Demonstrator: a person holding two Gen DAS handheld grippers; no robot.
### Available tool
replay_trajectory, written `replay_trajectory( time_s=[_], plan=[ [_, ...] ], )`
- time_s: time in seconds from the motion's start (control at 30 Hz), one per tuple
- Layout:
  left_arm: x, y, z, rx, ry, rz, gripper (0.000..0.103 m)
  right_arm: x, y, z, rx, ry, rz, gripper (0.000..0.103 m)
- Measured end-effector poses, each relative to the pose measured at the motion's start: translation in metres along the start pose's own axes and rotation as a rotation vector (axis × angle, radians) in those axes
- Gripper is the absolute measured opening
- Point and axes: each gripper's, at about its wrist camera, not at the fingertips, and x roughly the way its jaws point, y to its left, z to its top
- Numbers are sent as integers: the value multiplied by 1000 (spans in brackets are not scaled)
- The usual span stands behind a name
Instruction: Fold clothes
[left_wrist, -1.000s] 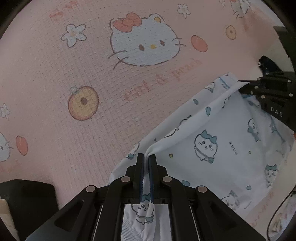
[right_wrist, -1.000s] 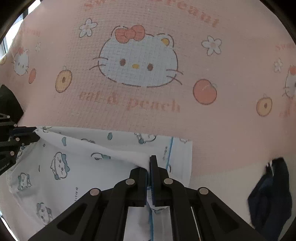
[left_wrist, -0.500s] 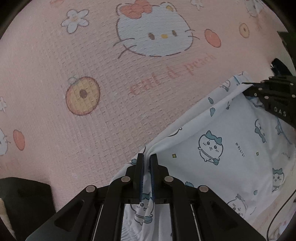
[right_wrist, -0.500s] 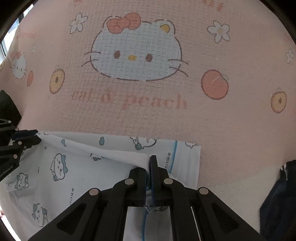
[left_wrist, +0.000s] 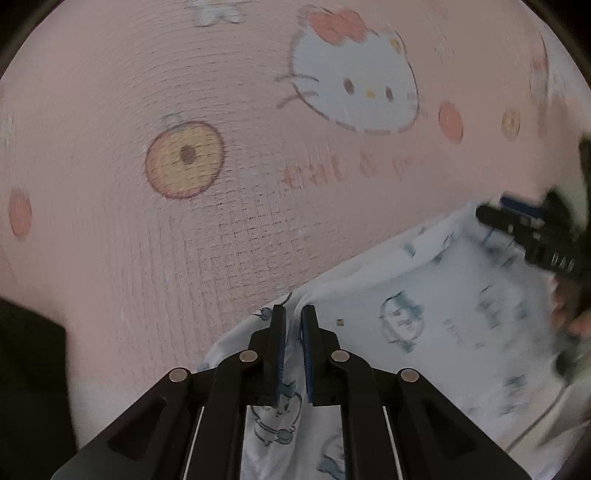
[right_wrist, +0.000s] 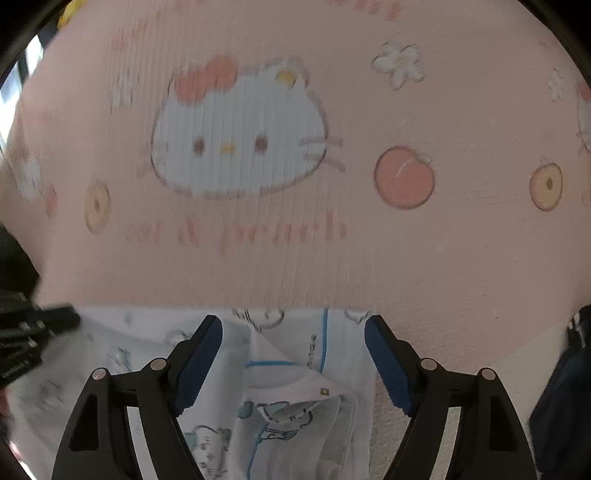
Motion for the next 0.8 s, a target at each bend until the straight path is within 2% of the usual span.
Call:
replay_trajectory(
  time_s=[0.03, 0.13, 0.2, 0.27, 0.43, 0.53, 0.6, 0.63, 0.7, 0.73, 0.77, 0.8],
  plan=[
    [-8, 5, 2, -29, -4, -20, 7, -5, -5, 1, 16, -2, 16, 79],
    [-28, 16, 7, -65, -26, 2, 8, -17, -15, -1, 23, -22, 14, 80],
    [-38, 25, 9, -75, -33, 11, 8, -24, -19, -6, 35, -4, 18, 80],
    [-45, 31, 9, -114, -21, -27, 8, -28, -23, -10, 49, 19, 21, 80],
    [-47, 48, -2, -190, 26, -78, 8, -46, -36, -20, 68, -10, 42, 80],
    [-29, 53, -5, -266, 81, -172, 9, -37, -43, -24, 107, -1, 69, 80],
    [-26, 59, -11, -317, 109, -187, 9, -22, -46, -23, 165, 10, 88, 80],
    [-24, 62, -14, -334, 121, -192, 13, -17, -46, -22, 181, 17, 95, 80],
    [-22, 67, -18, -364, 128, -205, 36, -10, -47, -21, 192, 31, 103, 80],
    [-22, 69, -19, -377, 125, -212, 55, -8, -45, -21, 181, 27, 105, 80],
    [-23, 71, -21, -390, 119, -222, 61, -9, -41, -21, 158, 16, 105, 80],
    [-23, 73, -22, -404, 114, -240, 61, -11, -35, -21, 121, 6, 108, 80]
  ],
)
